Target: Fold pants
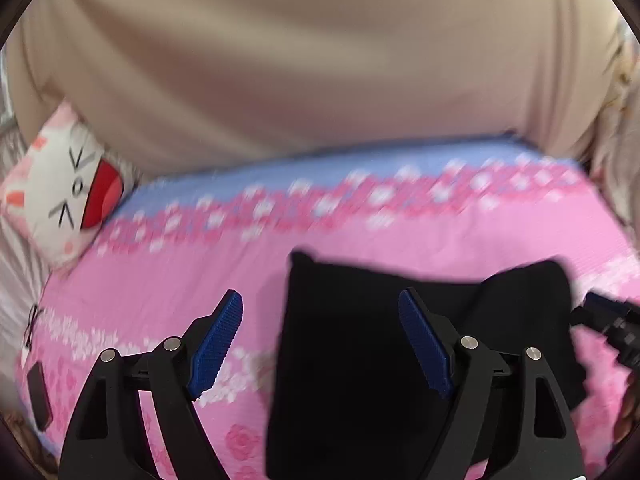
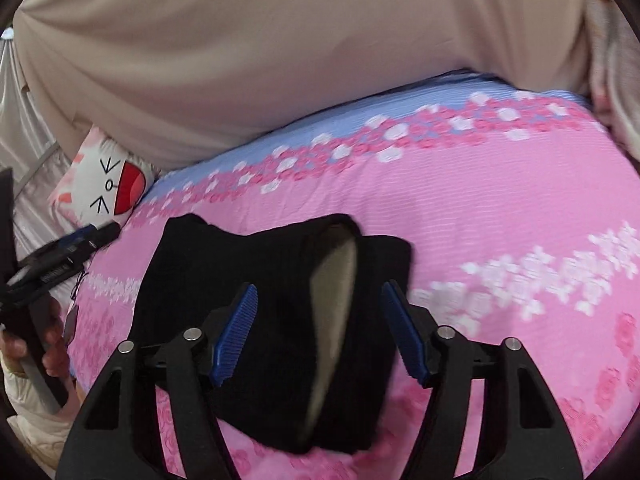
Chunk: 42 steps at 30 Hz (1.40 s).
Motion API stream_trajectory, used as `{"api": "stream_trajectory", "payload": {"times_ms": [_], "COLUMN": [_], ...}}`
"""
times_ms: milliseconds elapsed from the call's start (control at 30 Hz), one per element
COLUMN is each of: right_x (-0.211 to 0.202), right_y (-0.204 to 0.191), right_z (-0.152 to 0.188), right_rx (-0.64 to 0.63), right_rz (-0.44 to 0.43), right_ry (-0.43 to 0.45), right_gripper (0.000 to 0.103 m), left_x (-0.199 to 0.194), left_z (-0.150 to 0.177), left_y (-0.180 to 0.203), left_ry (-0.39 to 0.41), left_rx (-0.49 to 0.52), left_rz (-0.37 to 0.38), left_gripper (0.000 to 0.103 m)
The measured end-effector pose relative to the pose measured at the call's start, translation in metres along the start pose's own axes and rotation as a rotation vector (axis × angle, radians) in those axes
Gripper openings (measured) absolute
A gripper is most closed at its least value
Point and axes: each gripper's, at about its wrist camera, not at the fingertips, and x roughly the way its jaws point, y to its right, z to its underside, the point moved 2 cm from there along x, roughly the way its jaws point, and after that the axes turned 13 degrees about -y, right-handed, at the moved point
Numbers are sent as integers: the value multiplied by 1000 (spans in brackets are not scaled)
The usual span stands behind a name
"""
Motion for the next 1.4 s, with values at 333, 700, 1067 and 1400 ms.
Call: {"api": "stream_trajectory", "payload": {"times_ms": [333,700,1067,1400], "right_x": [-7,-45,49,47], "right_y": [10,-30,-22,-136], "right_z": [7,9,-9,-25], "right_rx": [23,7,47,-245], "right_rz": [79,69,69,26], "right_ry": [38,130,-69,-90], "right_gripper": [3,8,3,10], "left_x": [41,59,83,32], "left_z": [4,9,34,61], "left_y": [5,-15,-14,-55], "left_ry": [-25,-96,-112,-73], "left_rx": [41,-13,19,-9], "left_rz": [-21,45,-4,65], "left_gripper": [80,81,96,93]}}
